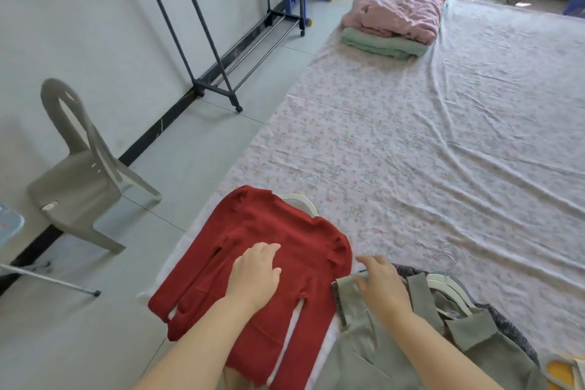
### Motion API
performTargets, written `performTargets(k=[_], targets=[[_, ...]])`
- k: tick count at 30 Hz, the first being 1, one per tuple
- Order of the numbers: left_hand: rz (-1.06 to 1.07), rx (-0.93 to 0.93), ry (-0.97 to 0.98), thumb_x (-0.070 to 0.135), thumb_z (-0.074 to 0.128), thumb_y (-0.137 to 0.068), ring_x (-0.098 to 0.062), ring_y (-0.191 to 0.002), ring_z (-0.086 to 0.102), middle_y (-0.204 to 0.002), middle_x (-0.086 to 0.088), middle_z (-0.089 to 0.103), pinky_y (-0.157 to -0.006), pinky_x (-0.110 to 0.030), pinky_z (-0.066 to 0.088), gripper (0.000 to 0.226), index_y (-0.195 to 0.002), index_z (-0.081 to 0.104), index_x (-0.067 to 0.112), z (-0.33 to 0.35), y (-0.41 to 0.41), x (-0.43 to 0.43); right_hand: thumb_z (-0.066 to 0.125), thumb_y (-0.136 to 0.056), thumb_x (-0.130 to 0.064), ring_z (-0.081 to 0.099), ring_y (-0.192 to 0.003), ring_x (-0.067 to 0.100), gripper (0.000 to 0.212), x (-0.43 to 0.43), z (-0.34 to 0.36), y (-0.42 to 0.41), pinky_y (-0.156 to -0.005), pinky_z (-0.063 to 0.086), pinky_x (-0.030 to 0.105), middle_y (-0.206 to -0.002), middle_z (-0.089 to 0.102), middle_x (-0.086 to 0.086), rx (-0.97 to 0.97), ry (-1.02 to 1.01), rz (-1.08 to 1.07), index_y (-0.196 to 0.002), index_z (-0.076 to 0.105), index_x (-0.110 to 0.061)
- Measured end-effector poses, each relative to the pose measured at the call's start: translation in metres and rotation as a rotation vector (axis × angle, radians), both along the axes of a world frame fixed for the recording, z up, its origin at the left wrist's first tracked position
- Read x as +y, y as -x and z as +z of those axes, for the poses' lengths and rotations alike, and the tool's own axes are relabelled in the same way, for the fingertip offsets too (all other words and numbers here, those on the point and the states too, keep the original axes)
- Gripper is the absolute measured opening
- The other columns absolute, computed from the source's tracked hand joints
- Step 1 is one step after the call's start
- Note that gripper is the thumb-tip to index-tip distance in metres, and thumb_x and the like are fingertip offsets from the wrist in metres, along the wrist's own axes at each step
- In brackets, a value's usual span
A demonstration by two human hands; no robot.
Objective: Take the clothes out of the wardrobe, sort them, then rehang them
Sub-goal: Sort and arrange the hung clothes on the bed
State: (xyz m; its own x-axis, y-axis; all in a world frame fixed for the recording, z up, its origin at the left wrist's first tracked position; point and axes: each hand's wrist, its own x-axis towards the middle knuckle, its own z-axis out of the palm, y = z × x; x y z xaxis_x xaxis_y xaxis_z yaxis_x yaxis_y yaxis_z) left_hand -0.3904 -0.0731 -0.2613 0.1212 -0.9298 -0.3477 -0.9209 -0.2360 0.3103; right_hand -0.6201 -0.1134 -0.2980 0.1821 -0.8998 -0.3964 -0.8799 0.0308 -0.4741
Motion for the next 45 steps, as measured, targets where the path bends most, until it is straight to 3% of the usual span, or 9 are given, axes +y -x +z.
performTargets(k=[8, 14, 19, 28, 39, 45], targets=[[-0.195, -0.05, -0.105, 0.029, 0.048, -0.093, -0.02, -0.122, 0.043, -0.137, 0.0, 0.042, -0.101, -0.034, 0.035, 0.05, -0.14, 0.034, 0.021, -0.021, -0.119, -0.063, 0.053, -0.092, -0.024, 0.04, -0.124, 0.018, 0.043, -0.029, -0.023, -0.125, -0.101, 0.034, 0.028, -0.133, 0.044, 0.001, 0.036, -0.027, -0.132, -0.134, 0.045, -0.018], [-0.234, -0.039, -0.138, 0.031, 0.048, -0.092, -0.02, -0.122, 0.043, -0.137, 0.0, 0.042, -0.102, -0.033, 0.034, 0.05, -0.139, 0.034, 0.022, -0.06, -0.158, -0.104, 0.053, -0.092, -0.025, 0.041, -0.124, 0.018, 0.04, -0.072, -0.06, -0.164, -0.101, 0.036, 0.03, -0.132, 0.046, 0.001, 0.099, -0.05, -0.14, -0.131, 0.049, -0.018], [-0.26, -0.017, -0.14, 0.032, 0.046, -0.093, -0.017, -0.123, 0.041, -0.136, 0.004, 0.04, -0.103, -0.032, 0.032, 0.051, -0.141, 0.031, 0.023, -0.112, -0.163, -0.122, 0.052, -0.091, -0.021, 0.048, -0.115, 0.022, 0.031, -0.123, -0.114, -0.177, -0.096, 0.041, 0.036, -0.123, 0.052, 0.004, 0.133, -0.067, -0.165, -0.121, 0.056, -0.016], [-0.285, 0.043, -0.104, 0.032, 0.044, -0.094, -0.014, -0.123, 0.038, -0.135, 0.007, 0.038, -0.106, -0.029, 0.028, 0.051, -0.142, 0.028, 0.024, -0.188, -0.151, -0.141, 0.044, -0.093, -0.015, 0.046, -0.115, 0.027, 0.035, -0.183, -0.198, -0.186, -0.089, 0.04, 0.038, -0.128, 0.046, 0.008, 0.238, 0.0, -0.293, -0.128, 0.046, -0.015], [-0.271, 0.055, -0.016, 0.032, 0.042, -0.095, -0.009, -0.125, 0.036, -0.136, 0.01, 0.036, -0.106, -0.025, 0.024, 0.05, -0.143, 0.027, 0.026, -0.192, -0.139, -0.135, 0.052, -0.088, -0.009, 0.047, -0.11, 0.029, 0.029, -0.187, -0.229, -0.177, -0.088, 0.04, 0.037, -0.121, 0.047, 0.012, 0.152, -0.003, -0.394, -0.117, 0.053, -0.012], [-0.226, 0.075, 0.023, 0.033, 0.04, -0.096, -0.008, -0.129, 0.032, -0.141, 0.01, 0.033, -0.105, -0.022, 0.023, 0.052, -0.144, 0.023, 0.026, -0.177, -0.131, -0.13, 0.052, -0.089, -0.012, 0.053, -0.094, 0.025, 0.018, -0.161, -0.203, -0.178, -0.072, 0.04, 0.034, -0.106, 0.055, 0.005, -0.013, 0.095, -0.415, -0.107, 0.053, -0.013]])
